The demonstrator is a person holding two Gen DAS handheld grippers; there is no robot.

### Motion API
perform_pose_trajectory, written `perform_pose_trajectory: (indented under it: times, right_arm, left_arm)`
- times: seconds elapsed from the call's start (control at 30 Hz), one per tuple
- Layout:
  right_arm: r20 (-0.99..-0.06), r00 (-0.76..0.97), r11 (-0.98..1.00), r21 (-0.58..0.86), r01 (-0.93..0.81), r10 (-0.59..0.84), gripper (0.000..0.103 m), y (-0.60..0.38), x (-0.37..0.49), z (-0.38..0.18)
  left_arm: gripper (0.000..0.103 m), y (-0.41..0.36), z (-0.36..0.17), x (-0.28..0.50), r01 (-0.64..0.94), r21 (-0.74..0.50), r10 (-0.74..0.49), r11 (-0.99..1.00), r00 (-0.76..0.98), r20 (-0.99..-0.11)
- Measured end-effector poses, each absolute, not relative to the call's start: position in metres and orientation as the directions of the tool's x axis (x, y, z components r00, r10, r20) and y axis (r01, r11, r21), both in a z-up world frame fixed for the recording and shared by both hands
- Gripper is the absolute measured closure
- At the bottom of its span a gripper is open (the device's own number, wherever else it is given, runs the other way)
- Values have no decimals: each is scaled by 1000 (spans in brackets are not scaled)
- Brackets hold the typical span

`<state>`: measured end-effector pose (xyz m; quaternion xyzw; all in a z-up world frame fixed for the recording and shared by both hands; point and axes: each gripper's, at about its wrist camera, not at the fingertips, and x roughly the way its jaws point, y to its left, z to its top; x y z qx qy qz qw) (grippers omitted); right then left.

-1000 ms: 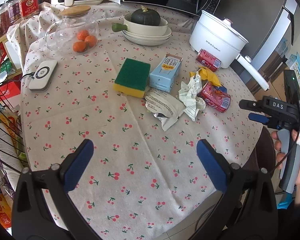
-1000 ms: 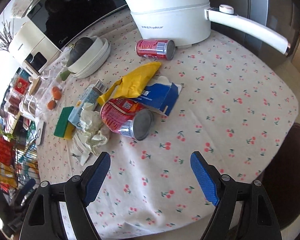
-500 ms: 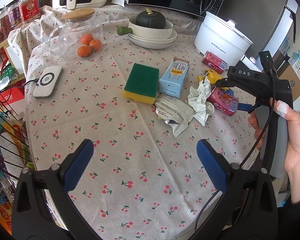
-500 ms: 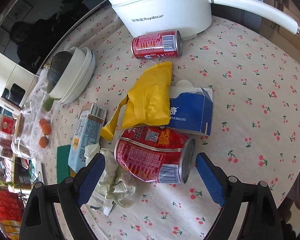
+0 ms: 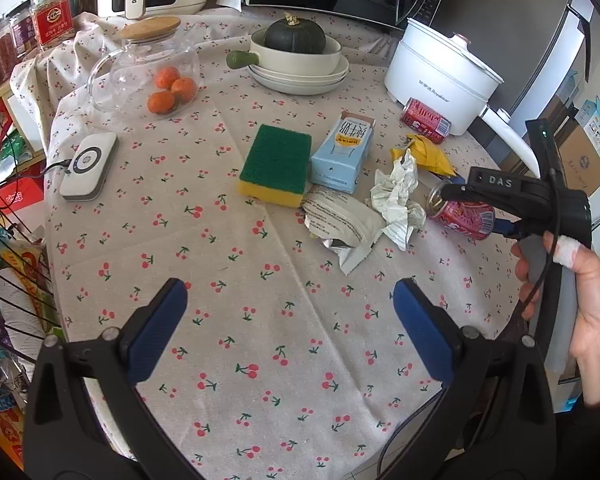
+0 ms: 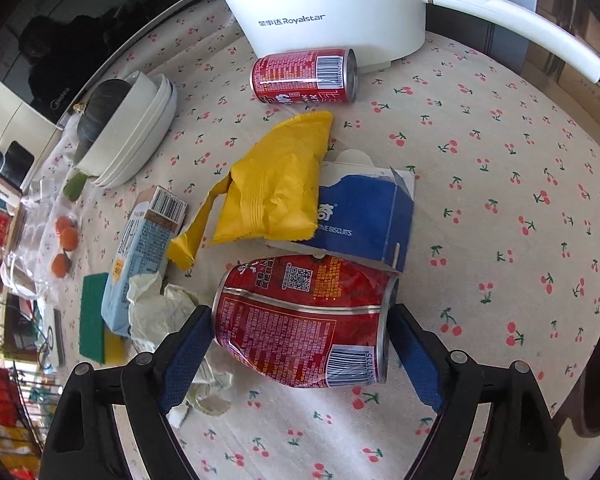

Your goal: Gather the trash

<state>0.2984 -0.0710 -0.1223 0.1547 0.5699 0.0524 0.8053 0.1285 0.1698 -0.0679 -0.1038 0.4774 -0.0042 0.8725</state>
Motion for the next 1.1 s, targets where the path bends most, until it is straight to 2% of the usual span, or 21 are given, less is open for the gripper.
perform_pose_trajectory:
  times: [0.2,0.43,0.53,0.63,0.7,0.77,0.8,0.83,0.87,0.93,1.0,1.1]
  right_arm:
    - [-893,359,953,302,33,271,14,-111,265,-104]
    - [-875,411,964,265,-36,256,14,-157,226,-92]
    - [-879,382,955,296,-35,286,15,-172,224,-92]
    - [-872,404,960,274,-61,275,15,-186,219,-85]
    - [-877,415,970,228,-82,242,16,-194,217,-83]
    - [-880,411,971,223,-83,237,16,-203,216,-85]
    - [-881,404,969,234,-81,247,21,-208,216,-87]
    - [-882,393,966,246,-85,259,31,-212,216,-88]
    - [-882,386,963,256,-87,270,33,-216,215,-89]
    - [-882,383,961,262,-87,275,33,-222,215,-90]
    - [-880,370,954,284,-93,297,33,-225,216,-95]
    - [-882,325,940,331,-88,341,33,-225,221,-111]
  left_arm:
    - [1,135,-64,142,19,-251,-218,968,558,-801]
    - [1,72,-74,163,167,-21,-118,986,600,-791]
    - [5,58,-86,177,210,52,-87,976,599,-796]
    - [14,49,-102,192,242,75,-83,967,581,-810]
    - [24,43,-112,202,261,93,-76,961,573,-816]
    - [27,36,-118,211,268,105,-69,958,568,-820]
    - [29,34,-120,215,270,107,-69,957,567,-821]
    - [30,31,-123,219,269,108,-66,957,566,-821]
    - [31,30,-125,223,266,107,-65,958,563,-824]
    - [37,29,-128,229,252,111,-53,961,564,-824]
    - [48,32,-130,235,230,92,-54,969,559,-828]
    - [57,35,-132,237,200,65,-60,978,561,-826]
